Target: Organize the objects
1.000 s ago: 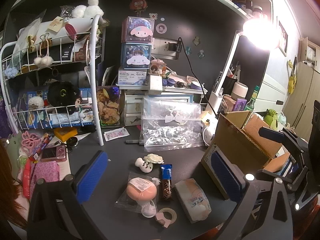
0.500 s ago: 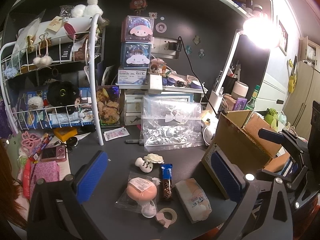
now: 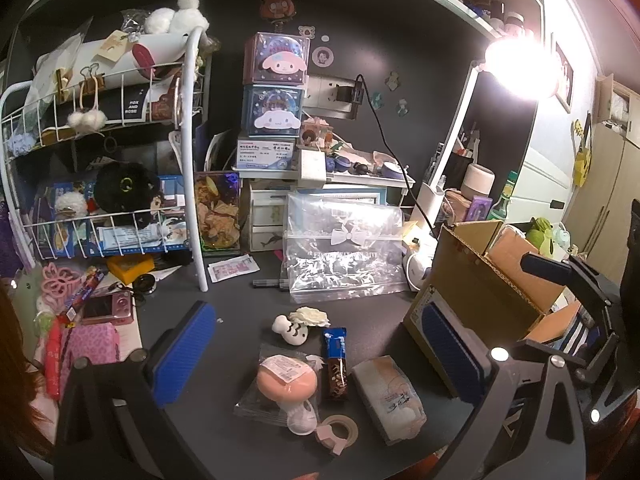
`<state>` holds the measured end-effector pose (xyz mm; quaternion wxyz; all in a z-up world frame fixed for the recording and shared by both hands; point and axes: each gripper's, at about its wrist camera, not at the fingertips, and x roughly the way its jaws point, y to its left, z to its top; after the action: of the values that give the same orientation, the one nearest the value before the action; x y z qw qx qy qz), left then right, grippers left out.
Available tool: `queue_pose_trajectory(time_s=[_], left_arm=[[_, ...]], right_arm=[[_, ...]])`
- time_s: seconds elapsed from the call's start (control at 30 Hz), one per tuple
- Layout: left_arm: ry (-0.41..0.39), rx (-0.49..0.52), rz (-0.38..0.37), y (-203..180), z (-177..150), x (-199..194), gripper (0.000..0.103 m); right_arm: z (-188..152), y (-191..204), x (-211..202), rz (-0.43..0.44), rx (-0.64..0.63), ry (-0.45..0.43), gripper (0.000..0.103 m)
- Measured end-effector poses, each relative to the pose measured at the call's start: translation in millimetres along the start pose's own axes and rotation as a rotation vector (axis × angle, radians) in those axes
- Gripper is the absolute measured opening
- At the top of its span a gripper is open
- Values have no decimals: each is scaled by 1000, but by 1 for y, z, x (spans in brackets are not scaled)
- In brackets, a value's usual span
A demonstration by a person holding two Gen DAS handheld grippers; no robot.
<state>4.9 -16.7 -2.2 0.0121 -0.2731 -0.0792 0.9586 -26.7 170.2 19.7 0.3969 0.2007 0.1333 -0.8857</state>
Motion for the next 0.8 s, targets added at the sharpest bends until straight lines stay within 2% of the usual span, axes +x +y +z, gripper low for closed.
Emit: queue_pose_trajectory(time_s=[0.33,0.4,0.47,0.6,0.7,0.8], left_arm=[[-18,-3,11,27,-14,-4,103],[-24,10,24,31,-18,-3,103],[-38,26,27,35,-22,-2,103],[-75,40,25,42,-31,-1,103],[-79,59,10,46,-37,3,103],[-62,65,5,47,-42,10,103]], right_arm=[[5,51,6,-4,-95,-15,103],[2,60,12,18,-83,-10,98],[-7,68,21,42,-63,14,90],[-34,69,45,60,28,99,89],[-66,60,69,26,134,192,85],[-90,51,87,-53,182,254,84]])
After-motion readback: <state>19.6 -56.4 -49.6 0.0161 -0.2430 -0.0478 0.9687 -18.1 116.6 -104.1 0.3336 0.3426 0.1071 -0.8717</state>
